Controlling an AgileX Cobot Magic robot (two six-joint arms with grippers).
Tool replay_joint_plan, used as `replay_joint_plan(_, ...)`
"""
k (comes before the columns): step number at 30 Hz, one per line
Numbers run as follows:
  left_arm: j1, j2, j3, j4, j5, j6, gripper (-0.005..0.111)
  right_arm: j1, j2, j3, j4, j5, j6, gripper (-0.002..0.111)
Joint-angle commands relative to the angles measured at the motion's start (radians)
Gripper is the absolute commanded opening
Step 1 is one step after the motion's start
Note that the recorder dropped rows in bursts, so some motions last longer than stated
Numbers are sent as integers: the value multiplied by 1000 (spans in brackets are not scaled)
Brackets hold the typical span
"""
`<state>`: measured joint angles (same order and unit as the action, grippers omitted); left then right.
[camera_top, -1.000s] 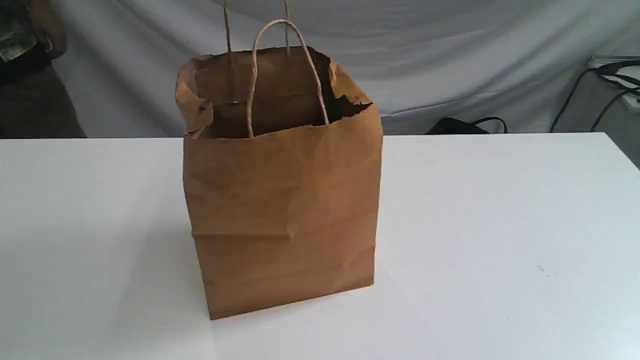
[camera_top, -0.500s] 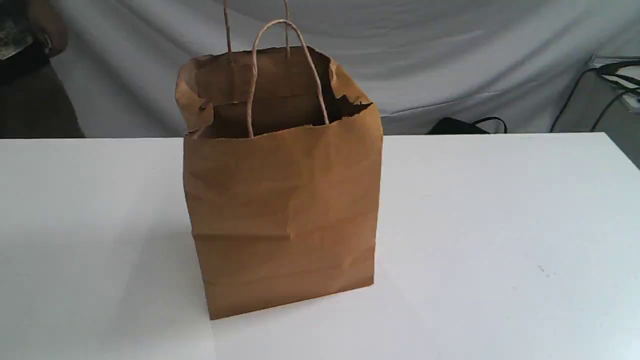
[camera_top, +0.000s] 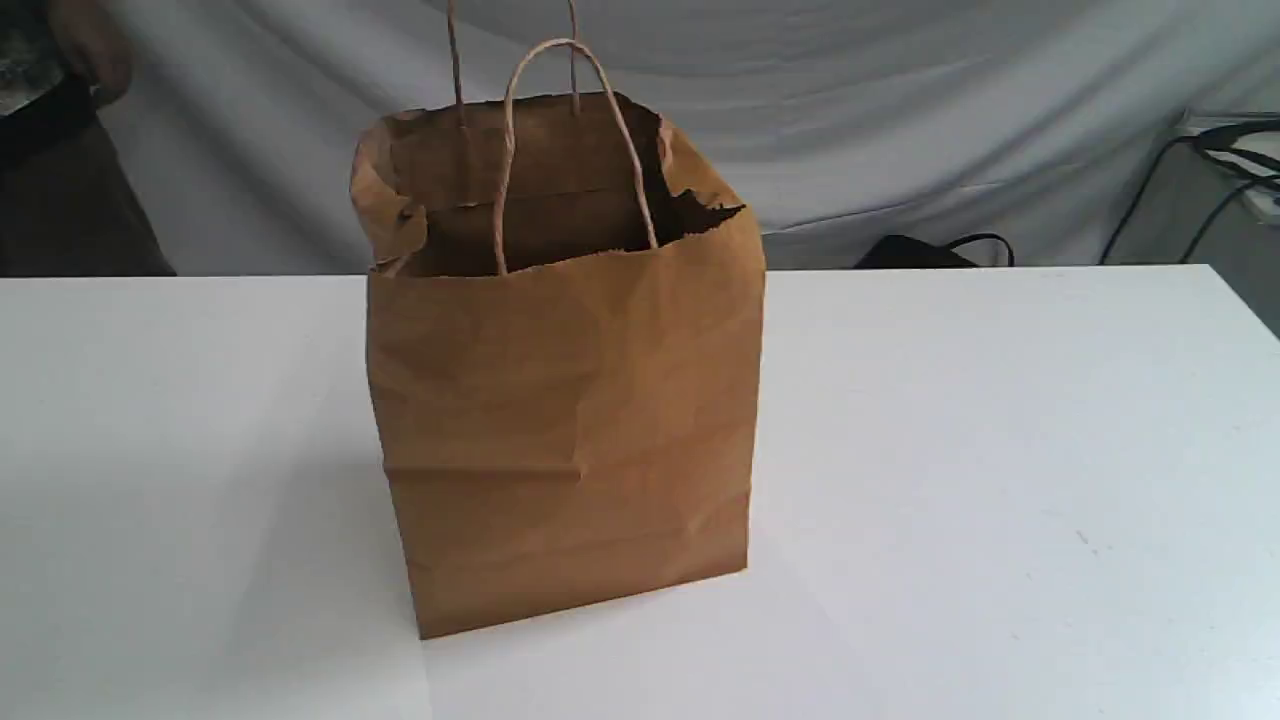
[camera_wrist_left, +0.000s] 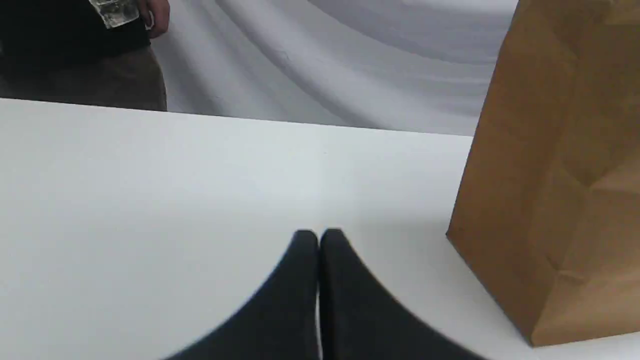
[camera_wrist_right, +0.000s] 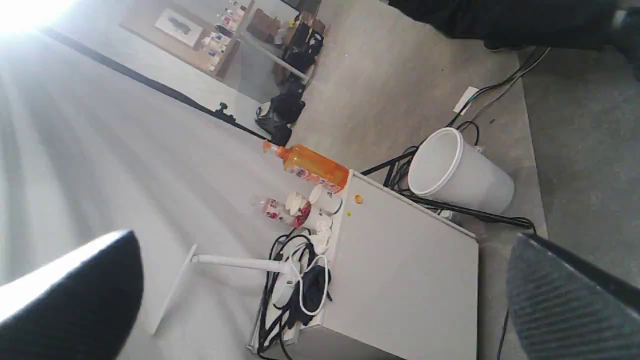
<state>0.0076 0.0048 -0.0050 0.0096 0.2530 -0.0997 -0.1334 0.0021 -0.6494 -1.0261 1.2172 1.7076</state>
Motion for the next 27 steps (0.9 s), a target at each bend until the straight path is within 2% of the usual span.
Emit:
replay_joint_plan(1,2,-5,5,5,-10,4,0,-4,-2,4,-6,4,-3,98)
replay_joint_plan(8,2,-5,5,5,-10,4,0,82,-2,2,-7,4,-6,98)
replay_joint_plan(13,2,-5,5,5,-10,4,0,85,-2,2,-59,-4,-17,98)
replay_joint_plan(16,2,-5,5,5,-10,4,0,85,-2,2,-37,-251,-271,98)
replay_joint_plan(19,2,-5,5,5,-10,4,0,85,-2,2,43,-655,-591,98)
replay_joint_plan(21,2,-5,5,5,-10,4,0,85,-2,2,195,-905,-791,98)
replay_joint_plan(23,2,-5,5,5,-10,4,0,85,-2,4,346,-1061,-915,98)
replay_joint_plan(27,2,-5,5,5,-10,4,0,85,-2,11,560,-1095,-942,98)
